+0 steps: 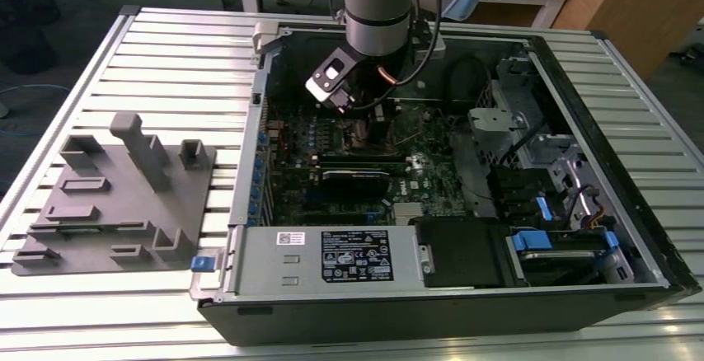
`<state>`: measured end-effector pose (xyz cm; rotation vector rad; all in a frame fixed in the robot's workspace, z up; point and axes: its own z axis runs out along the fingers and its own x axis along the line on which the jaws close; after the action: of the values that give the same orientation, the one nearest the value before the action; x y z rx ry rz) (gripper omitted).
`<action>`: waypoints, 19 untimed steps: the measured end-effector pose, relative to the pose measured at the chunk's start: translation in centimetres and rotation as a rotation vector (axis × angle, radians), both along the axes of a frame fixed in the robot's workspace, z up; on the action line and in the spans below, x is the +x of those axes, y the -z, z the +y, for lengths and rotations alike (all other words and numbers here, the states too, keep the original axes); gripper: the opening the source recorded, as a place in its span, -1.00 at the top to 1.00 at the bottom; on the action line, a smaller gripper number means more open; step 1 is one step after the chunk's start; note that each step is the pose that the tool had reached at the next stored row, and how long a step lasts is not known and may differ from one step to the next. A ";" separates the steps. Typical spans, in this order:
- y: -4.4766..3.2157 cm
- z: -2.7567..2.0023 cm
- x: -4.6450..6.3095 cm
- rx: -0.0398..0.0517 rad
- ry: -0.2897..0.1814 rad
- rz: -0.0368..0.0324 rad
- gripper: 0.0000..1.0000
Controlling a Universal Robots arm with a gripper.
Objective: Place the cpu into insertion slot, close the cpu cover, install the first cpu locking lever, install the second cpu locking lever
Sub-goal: 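Place the cpu into insertion slot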
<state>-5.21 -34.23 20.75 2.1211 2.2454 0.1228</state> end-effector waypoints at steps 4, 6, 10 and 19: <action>0.27 0.02 0.0 -0.0007 0.000 0.0002 -0.08; 0.27 0.02 0.0 -0.0009 0.000 0.0003 -0.08; 0.42 0.02 0.0 -0.0008 0.000 0.0002 -0.08; 0.59 0.02 0.0 -0.0010 0.034 0.0003 -0.08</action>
<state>-5.23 -34.21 20.16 2.1573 2.2083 0.1199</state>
